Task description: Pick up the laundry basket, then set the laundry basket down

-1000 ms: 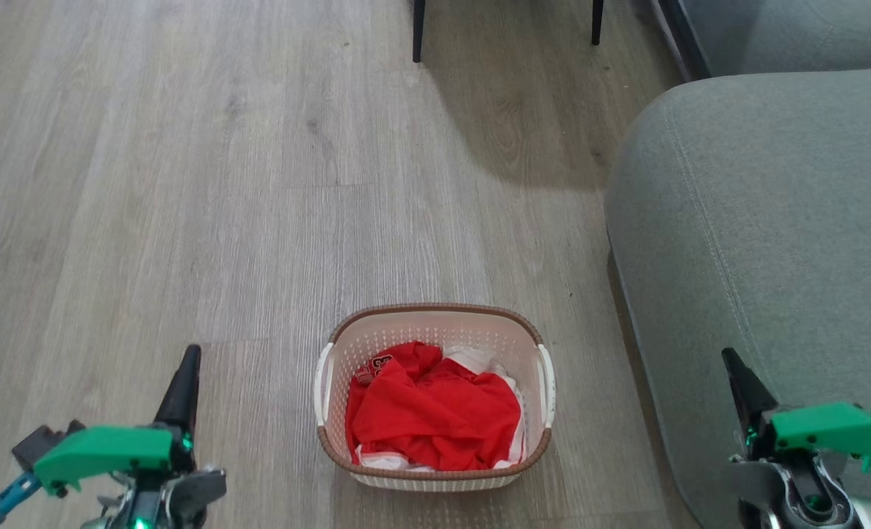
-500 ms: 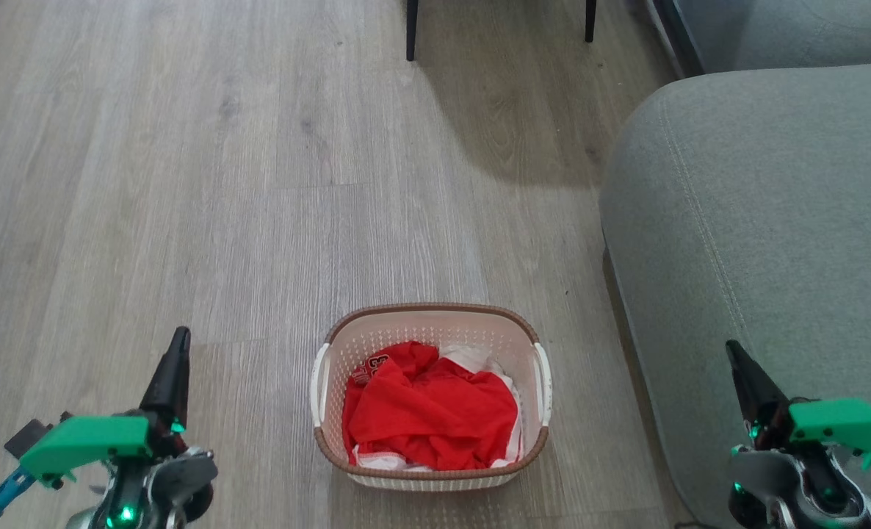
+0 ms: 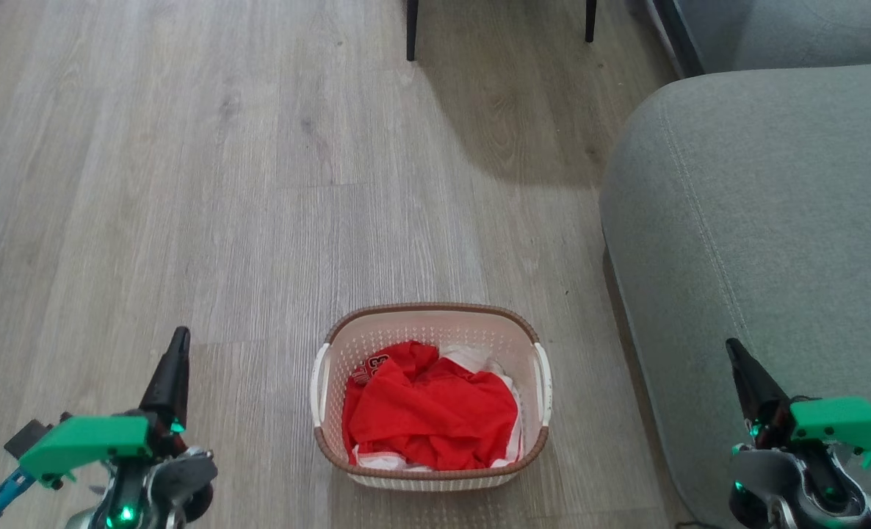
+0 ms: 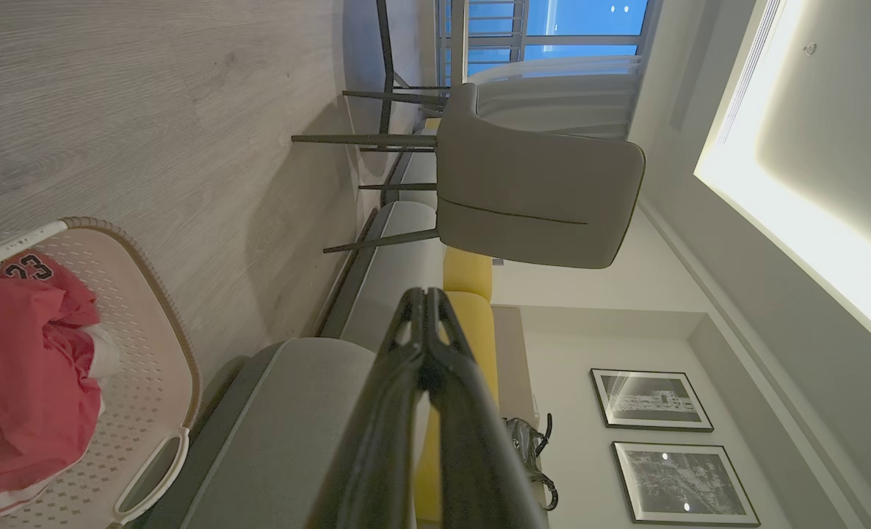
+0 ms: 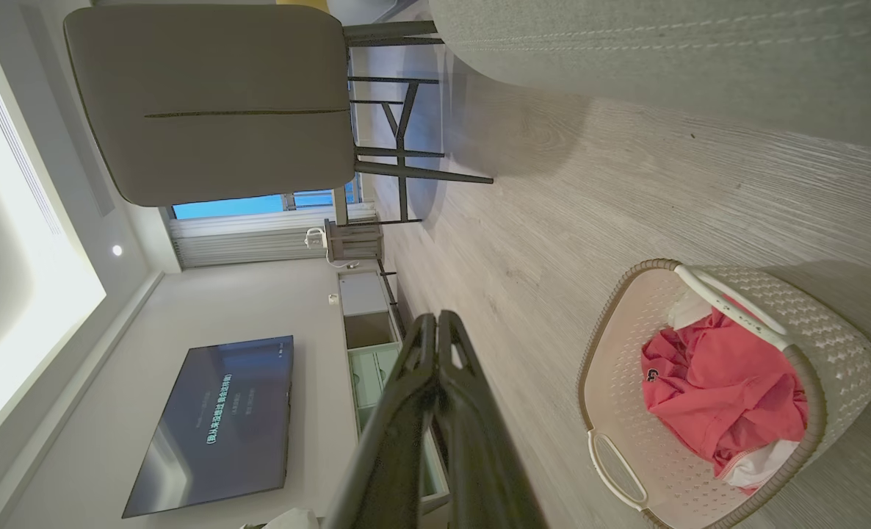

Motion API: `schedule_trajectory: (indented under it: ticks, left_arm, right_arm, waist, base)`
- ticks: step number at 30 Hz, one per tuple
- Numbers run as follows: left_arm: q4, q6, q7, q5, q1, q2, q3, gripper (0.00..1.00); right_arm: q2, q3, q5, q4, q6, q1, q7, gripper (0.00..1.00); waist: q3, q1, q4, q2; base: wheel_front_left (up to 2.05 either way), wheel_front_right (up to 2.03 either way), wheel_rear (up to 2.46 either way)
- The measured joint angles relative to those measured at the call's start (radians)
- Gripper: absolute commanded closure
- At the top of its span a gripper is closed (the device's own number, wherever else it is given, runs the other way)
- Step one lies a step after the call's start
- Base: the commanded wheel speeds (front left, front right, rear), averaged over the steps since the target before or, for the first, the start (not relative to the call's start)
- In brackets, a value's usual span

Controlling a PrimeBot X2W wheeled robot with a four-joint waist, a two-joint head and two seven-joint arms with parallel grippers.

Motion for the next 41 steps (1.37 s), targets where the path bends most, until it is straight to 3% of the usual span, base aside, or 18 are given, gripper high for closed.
schedule_trajectory:
  ticks: [41]
  left_arm:
    - [0.000,0.000,0.012,0.010,-0.001,-0.006,0.010,1.00]
  right_arm:
    - [0.001,-0.012,-0.002,0.000,0.000,0.000,0.008,1.00]
  waist:
    - [0.000,0.0000,0.000,0.0000]
  base:
    - [0.00,0.00,0.00]
